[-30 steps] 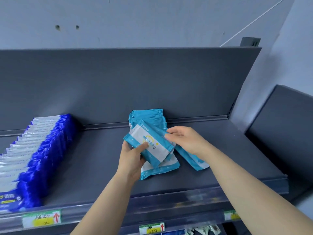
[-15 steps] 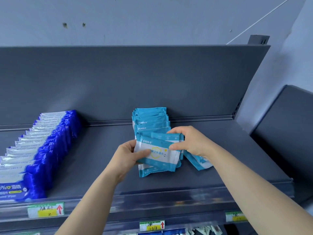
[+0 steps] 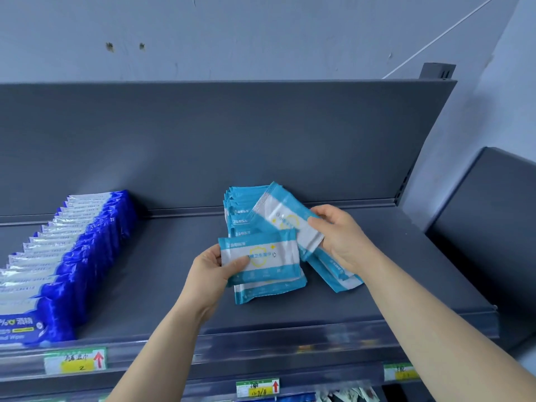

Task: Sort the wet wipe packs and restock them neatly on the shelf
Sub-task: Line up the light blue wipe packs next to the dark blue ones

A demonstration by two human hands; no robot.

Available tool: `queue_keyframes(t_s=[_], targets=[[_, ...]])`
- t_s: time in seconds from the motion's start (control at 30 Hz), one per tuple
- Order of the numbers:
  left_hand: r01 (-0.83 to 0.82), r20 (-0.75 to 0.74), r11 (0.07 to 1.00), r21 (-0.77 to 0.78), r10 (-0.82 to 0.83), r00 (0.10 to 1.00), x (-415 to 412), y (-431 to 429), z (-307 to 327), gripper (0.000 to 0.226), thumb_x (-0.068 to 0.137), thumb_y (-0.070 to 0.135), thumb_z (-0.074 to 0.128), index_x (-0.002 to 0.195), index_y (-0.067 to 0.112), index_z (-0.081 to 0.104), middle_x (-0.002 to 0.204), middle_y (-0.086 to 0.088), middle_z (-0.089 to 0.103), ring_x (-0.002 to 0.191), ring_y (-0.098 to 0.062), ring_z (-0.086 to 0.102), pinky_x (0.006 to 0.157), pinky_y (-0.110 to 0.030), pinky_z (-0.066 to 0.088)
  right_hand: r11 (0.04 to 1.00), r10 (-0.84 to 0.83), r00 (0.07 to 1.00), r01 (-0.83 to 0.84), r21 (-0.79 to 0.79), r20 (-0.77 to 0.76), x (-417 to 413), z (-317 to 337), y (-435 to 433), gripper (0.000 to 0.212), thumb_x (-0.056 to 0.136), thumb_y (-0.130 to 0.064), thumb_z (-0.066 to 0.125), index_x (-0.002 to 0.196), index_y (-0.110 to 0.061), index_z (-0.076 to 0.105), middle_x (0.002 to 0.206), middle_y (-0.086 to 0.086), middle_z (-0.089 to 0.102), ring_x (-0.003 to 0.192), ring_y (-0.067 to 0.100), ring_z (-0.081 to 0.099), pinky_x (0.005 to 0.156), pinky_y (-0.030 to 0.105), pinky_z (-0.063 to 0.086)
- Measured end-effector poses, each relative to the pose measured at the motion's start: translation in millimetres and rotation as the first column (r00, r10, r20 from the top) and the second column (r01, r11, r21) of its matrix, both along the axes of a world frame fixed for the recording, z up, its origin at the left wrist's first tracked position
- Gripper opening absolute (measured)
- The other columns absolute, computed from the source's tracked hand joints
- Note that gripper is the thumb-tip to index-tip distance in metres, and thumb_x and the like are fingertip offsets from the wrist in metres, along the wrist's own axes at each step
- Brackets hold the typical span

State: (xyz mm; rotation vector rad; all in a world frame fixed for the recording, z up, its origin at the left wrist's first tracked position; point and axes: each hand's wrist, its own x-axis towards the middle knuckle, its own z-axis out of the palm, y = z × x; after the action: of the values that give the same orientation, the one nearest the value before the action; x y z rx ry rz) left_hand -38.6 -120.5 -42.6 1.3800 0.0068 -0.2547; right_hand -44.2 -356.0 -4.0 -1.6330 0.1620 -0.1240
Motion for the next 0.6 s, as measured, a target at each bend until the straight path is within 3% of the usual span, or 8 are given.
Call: queue_keyframes(t_s=[0.07,0.13,0.23,0.3,0.37,0.47,0.53,0.6], targets=[[-0.081,-0.024,0.994,-0.07,0.08,0.997,-0.3,0.2,-1.2,0.026,0.089,-0.001,0.06,0.115,0.001,0.055,0.111,-0.013,0.07,0.098,-0.031,0.069,0.087,-0.048,0.055,0.987,-0.149,0.988,0.146,0.07,0.036,0.3,5.0,-1.8,0.011,0.093,-0.014,0.057,0.101,-0.017,0.065,0.102,0.001,0.071,0.086,0.011,0.065,0.078,0.03,0.054],[-0.145,-0.054,0.981,-0.132,0.139,0.989,-1.6,-2.4,-0.3,0.023,0.095,0.001,0.052,0.118,0.003,0.047,0.112,-0.012,0.068,0.097,-0.031,0.069,0.084,-0.049,0.056,0.973,-0.219,0.975,0.216,0.084,0.027,-0.8,9.3,-3.5,0.011,0.093,-0.017,0.059,0.101,-0.018,0.065,0.099,-0.004,0.072,0.08,0.005,0.063,0.067,0.02,0.045],[-0.183,-0.114,0.955,-0.234,0.16,0.981,-5.5,-14.2,5.6,0.02,0.1,0.004,0.043,0.12,0.007,0.044,0.114,-0.012,0.065,0.098,-0.031,0.069,0.086,-0.049,0.055,0.983,-0.095,0.992,0.107,0.148,-0.084,-3.4,3.6,5.0,0.01,0.091,-0.007,0.061,0.1,-0.01,0.061,0.102,0.007,0.071,0.079,0.015,0.064,0.062,0.025,0.048],[-0.157,-0.142,0.928,-0.339,0.114,0.983,-10.7,-24.9,10.1,0.02,0.1,0.005,0.043,0.12,0.008,0.044,0.114,-0.014,0.067,0.096,-0.03,0.07,0.089,-0.049,0.054,0.975,0.009,0.988,0.025,0.22,-0.152,-9.3,-0.6,20.7,0.021,0.089,0.001,0.061,0.107,-0.004,0.053,0.098,0.01,0.07,0.075,0.019,0.068,0.062,0.03,0.056],[-0.107,-0.087,0.943,-0.314,0.083,0.993,-15.6,-35.8,11.4,0.026,0.097,0.011,0.052,0.122,0.01,0.042,0.115,-0.011,0.068,0.097,-0.027,0.07,0.091,-0.049,0.053,0.972,0.07,0.98,-0.025,0.235,-0.184,-14.6,-5.7,33.8,0.036,0.086,0.003,0.064,0.117,-0.005,0.046,0.102,0.012,0.071,0.079,0.024,0.072,0.067,0.035,0.06],[-0.104,-0.013,0.976,-0.191,0.103,0.995,-17.2,-45.4,5.2,0.047,0.088,0.012,0.067,0.125,0.013,0.038,0.116,-0.007,0.067,0.102,-0.026,0.068,0.092,-0.049,0.053,0.986,0.146,0.965,-0.124,0.113,-0.216,-20.6,-5.8,43.0,0.046,0.082,-0.006,0.073,0.119,-0.01,0.045,0.104,0.011,0.072,0.083,0.026,0.073,0.071,0.037,0.06],[-0.157,-0.007,0.975,-0.16,0.157,0.988,-14.8,-44.7,3.1,0.048,0.086,0.013,0.07,0.125,0.012,0.041,0.116,-0.006,0.067,0.103,-0.025,0.068,0.092,-0.05,0.053,0.975,0.196,0.949,-0.215,-0.051,-0.246,-22.7,-4.2,42.4,0.043,0.08,-0.016,0.075,0.114,-0.014,0.049,0.098,0.008,0.074,0.081,0.022,0.074,0.072,0.035,0.06],[-0.153,0.003,0.979,-0.135,0.155,0.988,-11.7,-39.4,2.1,0.042,0.086,0.015,0.07,0.122,0.009,0.048,0.115,-0.007,0.069,0.102,-0.027,0.068,0.091,-0.052,0.052,0.95,0.15,0.962,-0.204,-0.235,-0.229,-21.8,-3.2,31.5,0.032,0.081,-0.028,0.073,0.106,-0.015,0.056,0.095,0.005,0.073,0.081,0.017,0.072,0.075,0.035,0.059]])
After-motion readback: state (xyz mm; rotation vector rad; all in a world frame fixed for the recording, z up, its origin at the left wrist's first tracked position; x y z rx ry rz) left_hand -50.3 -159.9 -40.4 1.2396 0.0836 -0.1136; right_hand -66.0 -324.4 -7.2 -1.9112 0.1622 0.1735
